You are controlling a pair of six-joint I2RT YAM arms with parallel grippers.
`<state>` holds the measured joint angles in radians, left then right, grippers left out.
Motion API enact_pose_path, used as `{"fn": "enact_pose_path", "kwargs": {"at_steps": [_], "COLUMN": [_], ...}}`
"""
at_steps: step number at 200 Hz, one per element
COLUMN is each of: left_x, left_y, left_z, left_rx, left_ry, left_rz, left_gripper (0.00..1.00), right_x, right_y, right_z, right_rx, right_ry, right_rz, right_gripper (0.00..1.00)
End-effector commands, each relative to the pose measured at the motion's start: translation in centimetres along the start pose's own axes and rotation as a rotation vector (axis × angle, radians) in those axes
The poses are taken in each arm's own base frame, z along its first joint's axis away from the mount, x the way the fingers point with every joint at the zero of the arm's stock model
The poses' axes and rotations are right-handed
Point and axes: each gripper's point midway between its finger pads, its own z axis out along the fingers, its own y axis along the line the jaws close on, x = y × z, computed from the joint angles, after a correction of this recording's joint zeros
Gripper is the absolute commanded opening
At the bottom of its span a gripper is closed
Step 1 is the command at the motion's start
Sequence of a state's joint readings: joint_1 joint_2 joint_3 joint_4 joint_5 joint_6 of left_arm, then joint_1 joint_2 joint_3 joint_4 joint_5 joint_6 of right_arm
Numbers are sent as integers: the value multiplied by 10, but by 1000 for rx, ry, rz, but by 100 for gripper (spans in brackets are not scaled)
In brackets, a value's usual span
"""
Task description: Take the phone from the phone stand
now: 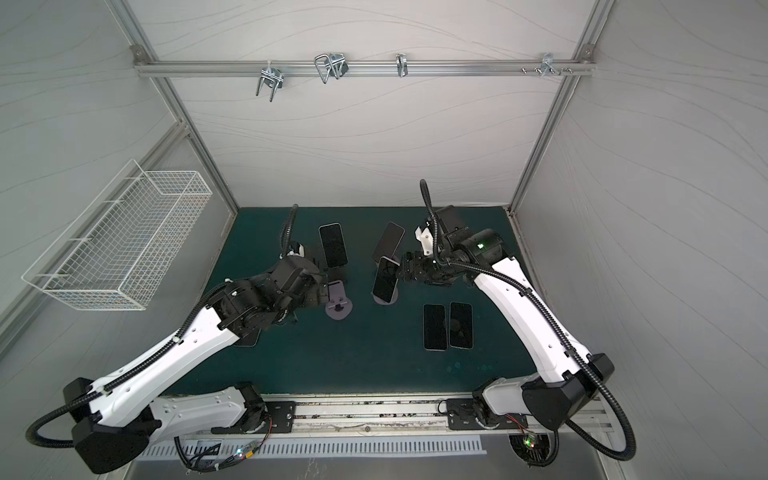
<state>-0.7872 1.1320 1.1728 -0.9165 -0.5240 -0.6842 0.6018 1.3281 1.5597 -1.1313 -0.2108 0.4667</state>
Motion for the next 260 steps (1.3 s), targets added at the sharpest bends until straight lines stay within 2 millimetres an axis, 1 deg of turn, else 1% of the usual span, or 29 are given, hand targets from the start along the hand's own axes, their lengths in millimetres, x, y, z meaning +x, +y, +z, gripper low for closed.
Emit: {"fn": "enact_pose_path", "kwargs": {"at_steps": [1,25,65,82,100,116,140,157,177,207,238,260], "left_x": [-9,-1,12,18,22,27,34,38,40,43,37,34], "left_y": [6,2,-13,-18,-18,-19,-32,-34,-35,-38,-42,-45], "left_z": [8,15,30,36,38,44,55,61,66,80,96,105], "left_rx": [-71,-81,-59,-54,-79,-87,-49,-60,-74,-67,-51,-64], "left_ry": [-49,-1,53,88,108,121,146,170,181,202,222,226], "left_rz": [-101,-111,-141,-142,-131,-123,-79,-54,-24,-20,-63,-61], "left_gripper": [99,99,99,96,95,94,94,94,95,94,92,92], "right_x": [10,22,30,29,27,23,21,21,25,26,24,22], "right_y": [22,34,37,37,39,40,44,46,44,45,45,50], "right_z": [-5,-7,0,0,-1,-1,-1,0,4,2,2,-1], "right_rx": [-104,-159,-192,-185,-197,-208,-228,-244,-247,-251,-245,-258], "right_ry": [-13,-3,33,39,21,-8,-24,-22,-5,1,-7,4], "right_rz": [-69,-93,-136,-150,-158,-153,-140,-137,-134,-146,-151,-147], "right_gripper": [78,78,78,78,78,78,78,78,77,77,77,77]}}
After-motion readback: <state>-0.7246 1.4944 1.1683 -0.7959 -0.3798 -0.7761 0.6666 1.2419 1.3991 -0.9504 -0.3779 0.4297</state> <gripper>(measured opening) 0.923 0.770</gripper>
